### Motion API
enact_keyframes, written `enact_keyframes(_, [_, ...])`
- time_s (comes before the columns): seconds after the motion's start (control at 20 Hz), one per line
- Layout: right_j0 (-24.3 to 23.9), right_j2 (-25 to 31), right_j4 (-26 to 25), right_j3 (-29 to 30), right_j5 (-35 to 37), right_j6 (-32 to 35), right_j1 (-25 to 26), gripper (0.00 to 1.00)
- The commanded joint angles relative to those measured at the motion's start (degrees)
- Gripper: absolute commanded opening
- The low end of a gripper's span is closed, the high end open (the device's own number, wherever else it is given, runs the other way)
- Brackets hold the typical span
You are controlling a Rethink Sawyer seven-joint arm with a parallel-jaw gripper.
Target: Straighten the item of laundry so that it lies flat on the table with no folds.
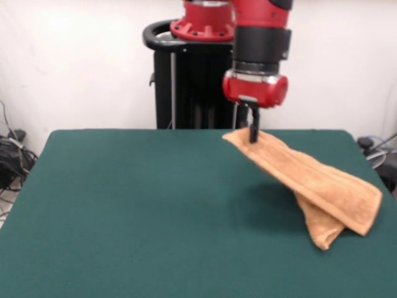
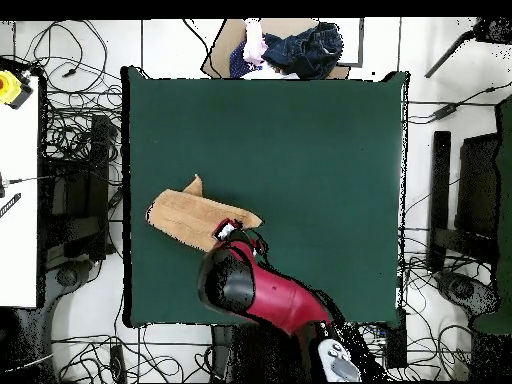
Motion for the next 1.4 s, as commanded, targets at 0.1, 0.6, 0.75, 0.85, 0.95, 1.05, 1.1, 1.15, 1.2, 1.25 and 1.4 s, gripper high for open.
enact_keyframes(0.1, [-4.66,0.06,-4.10,0.14,12.96,0.70,-9.78,0.00])
enact_keyframes(0.6, [-10.31,1.84,-6.25,-0.32,26.92,-3.44,-20.18,0.00])
enact_keyframes(0.75, [-11.50,2.09,-6.51,-0.30,29.84,-4.38,-22.53,0.00])
enact_keyframes(0.85, [-12.09,1.96,-6.70,-0.59,32.25,-5.00,-24.19,0.00])
enact_keyframes(0.95, [-12.53,1.75,-6.96,-0.89,34.25,-5.44,-25.59,0.00])
enact_keyframes(1.05, [-12.80,1.68,-7.21,-1.07,35.50,-5.55,-26.45,0.00])
enact_keyframes(1.1, [-12.89,1.59,-7.37,-1.11,35.99,-5.58,-26.87,0.00])
enact_keyframes(1.15, [-12.85,1.58,-7.65,-1.43,36.36,-5.28,-26.90,0.00])
enact_keyframes(1.2, [-12.89,1.59,-7.79,-1.41,36.46,-5.12,-27.06,0.00])
enact_keyframes(1.25, [-12.76,1.77,-8.11,-1.64,36.01,-4.53,-26.54,0.00])
enact_keyframes(1.4, [-12.51,2.12,-8.57,-1.84,34.94,-3.38,-25.91,0.00])
